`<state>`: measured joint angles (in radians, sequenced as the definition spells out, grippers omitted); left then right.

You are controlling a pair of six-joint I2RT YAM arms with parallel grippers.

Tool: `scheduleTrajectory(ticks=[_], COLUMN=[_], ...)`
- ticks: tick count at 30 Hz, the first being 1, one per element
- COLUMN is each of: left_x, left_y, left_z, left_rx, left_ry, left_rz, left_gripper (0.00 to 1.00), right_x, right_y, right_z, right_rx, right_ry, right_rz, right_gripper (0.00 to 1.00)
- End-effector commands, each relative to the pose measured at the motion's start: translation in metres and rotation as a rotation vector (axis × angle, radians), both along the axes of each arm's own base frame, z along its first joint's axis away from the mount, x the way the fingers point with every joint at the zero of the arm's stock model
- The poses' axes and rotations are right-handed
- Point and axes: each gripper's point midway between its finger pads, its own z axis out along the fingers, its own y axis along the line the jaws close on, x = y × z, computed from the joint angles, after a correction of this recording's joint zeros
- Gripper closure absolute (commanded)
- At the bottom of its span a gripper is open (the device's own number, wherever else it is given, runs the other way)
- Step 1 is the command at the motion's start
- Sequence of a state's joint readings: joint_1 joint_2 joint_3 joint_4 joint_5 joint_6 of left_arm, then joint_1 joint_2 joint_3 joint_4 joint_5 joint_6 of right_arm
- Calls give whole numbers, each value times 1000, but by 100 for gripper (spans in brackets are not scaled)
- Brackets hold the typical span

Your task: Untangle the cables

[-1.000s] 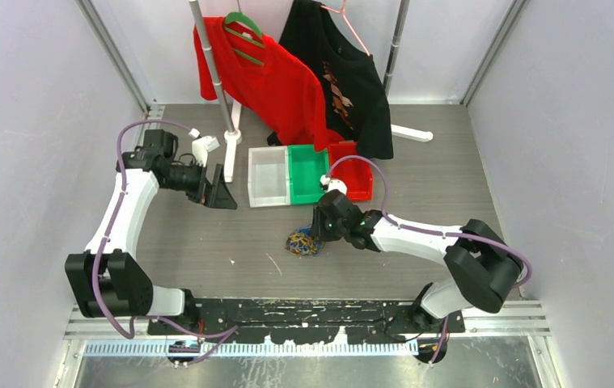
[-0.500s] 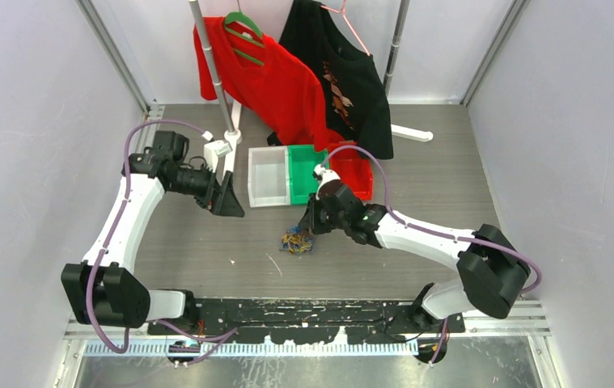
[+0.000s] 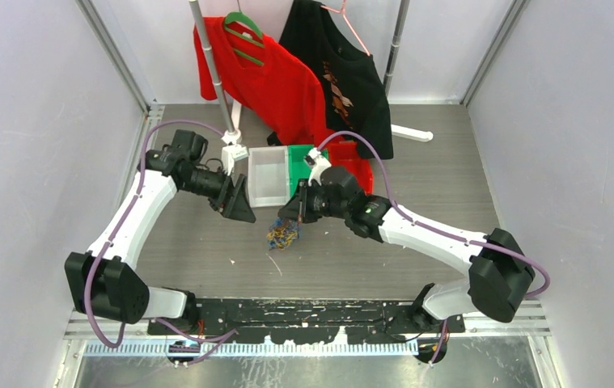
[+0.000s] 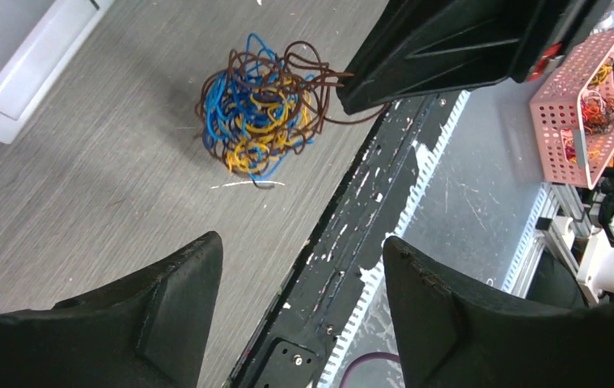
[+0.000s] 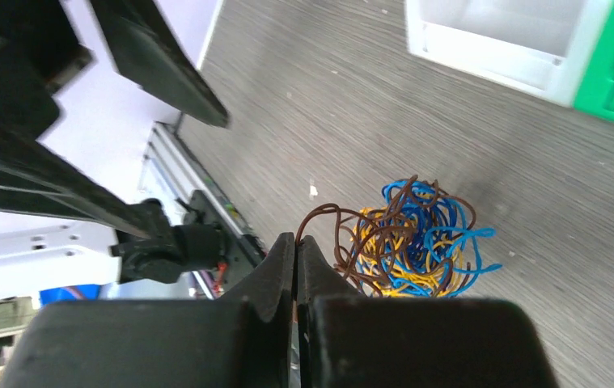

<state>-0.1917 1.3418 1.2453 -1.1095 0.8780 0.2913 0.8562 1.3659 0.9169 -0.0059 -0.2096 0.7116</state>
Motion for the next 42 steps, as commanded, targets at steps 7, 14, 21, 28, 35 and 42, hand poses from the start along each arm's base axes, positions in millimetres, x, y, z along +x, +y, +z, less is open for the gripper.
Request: scheduleTrajectory(ticks=[7, 14, 21, 28, 35, 42], left_x=[-6, -9, -9, -24, -32, -33], left_y=[-21, -27, -32, -37, -35, -29], left_z=[30, 25, 13, 26, 25, 34], left_rx=[-134, -155, -187, -274, -270, -225], left_ry=[-13, -34, -23, -35, -31, -81], left_rz=[-46, -60, -70, -101, -96, -63], left_gripper=[28, 32, 41, 48, 87, 100], right_x=[-11, -13, -16, -19, -12, -3], right_y=[31, 46, 49, 50, 40, 18], right_z=[98, 109, 126, 148, 151, 132], right_rx=[290, 386, 460, 529, 555, 482], right_ry=[-62, -4, 22, 39, 51, 47], right_rz=[113, 147, 157, 164, 117, 51], right_gripper=[99, 99, 99, 99, 99, 99])
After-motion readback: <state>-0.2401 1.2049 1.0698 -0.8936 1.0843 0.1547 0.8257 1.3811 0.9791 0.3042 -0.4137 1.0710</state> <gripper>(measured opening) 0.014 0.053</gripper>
